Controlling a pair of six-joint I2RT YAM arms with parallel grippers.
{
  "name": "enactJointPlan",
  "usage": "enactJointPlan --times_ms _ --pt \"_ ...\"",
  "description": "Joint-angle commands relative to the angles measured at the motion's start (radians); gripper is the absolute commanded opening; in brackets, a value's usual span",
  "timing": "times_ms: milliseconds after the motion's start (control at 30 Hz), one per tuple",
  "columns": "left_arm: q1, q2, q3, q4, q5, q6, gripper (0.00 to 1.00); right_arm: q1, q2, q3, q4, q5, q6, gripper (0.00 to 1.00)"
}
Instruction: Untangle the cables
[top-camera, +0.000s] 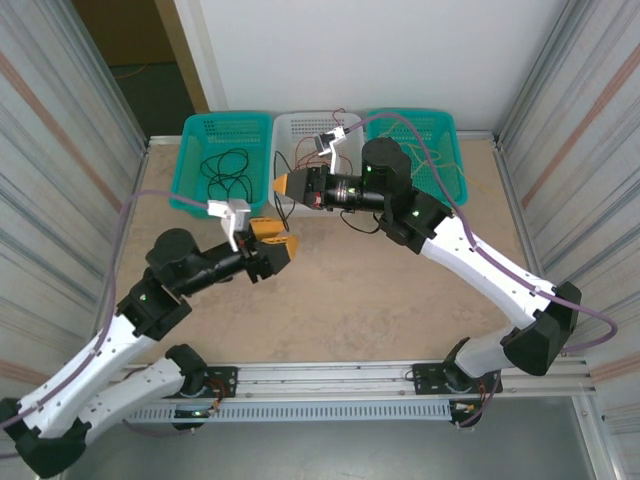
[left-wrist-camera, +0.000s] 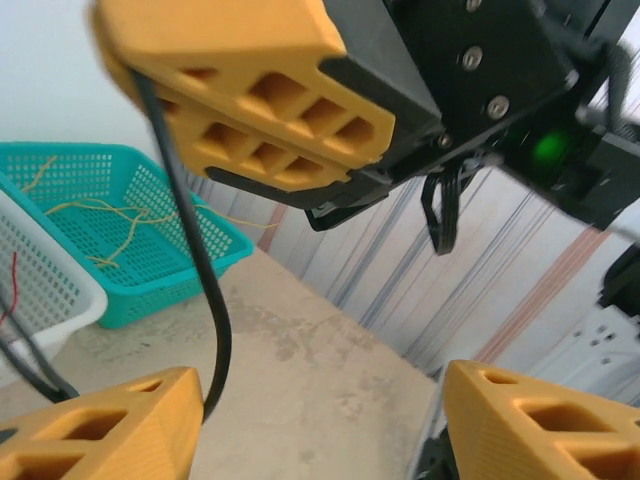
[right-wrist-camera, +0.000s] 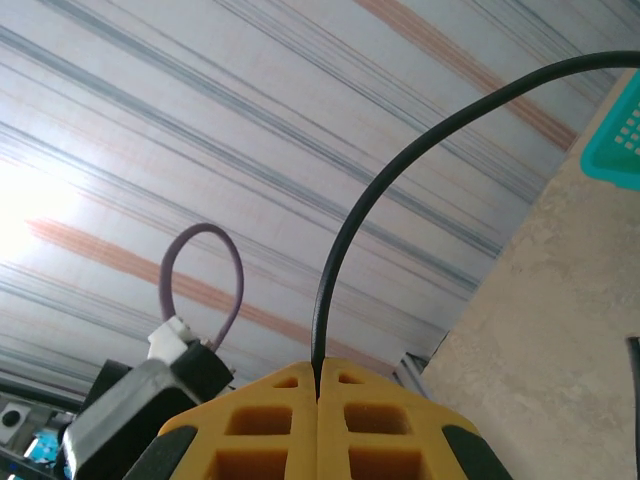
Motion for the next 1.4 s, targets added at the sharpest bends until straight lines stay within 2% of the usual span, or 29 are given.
enactJointPlan --times_ms 0,100,167,467,733,933,1067,1133,1200,1233,1300,1367 --pt "-0.065 0.024 0.034 0.01 -0.174 0.16 0.59 -0.005 -0.036 0.031 0.025 -0.029 0.018 0.0" --pt "-0.097 0.038 0.031 0.03 -0.224 0.178 0.48 -0.006 -0.042 0.026 0.014 -0.025 0.009 0.0" --pt "-0.099 0.039 0.026 0.043 -0.238 0.16 0.45 -0.006 -0.047 0.021 0.007 -0.021 0.003 0.0" --pt "-0.099 0.023 0.056 -0.05 -0.422 0.104 0.51 -0.004 -0.051 0.029 -0.045 -0.003 -0.037 0.0" --pt "-0.097 0.015 0.069 -0.059 -0.377 0.088 0.48 0.023 -0.052 0.045 -0.112 0.048 -0.094 0.0" --pt "-0.097 0.034 0.079 -0.041 -0.391 0.094 0.43 0.06 -0.045 0.07 -0.166 0.085 -0.144 0.0" --pt "-0.095 0.068 0.111 -0.054 -0.4 0.103 0.31 0.076 -0.045 0.082 -0.196 0.103 -0.171 0.0" --pt "-0.095 0.079 0.12 -0.056 -0.402 0.098 0.18 0.077 -0.049 0.082 -0.208 0.111 -0.178 0.0" --pt "-0.095 0.086 0.124 -0.053 -0.395 0.093 0.0 0.077 -0.052 0.082 -0.22 0.121 -0.187 0.0" --pt "-0.094 0.087 0.126 -0.053 -0.387 0.089 0.0 0.077 -0.057 0.082 -0.23 0.131 -0.195 0.0" --pt "-0.088 0.083 0.124 -0.043 -0.357 0.079 0.0 0.074 -0.065 0.081 -0.26 0.164 -0.213 0.11" --pt "-0.069 0.072 0.117 -0.024 -0.306 0.06 0.0 0.06 -0.079 0.073 -0.303 0.204 -0.233 0.31"
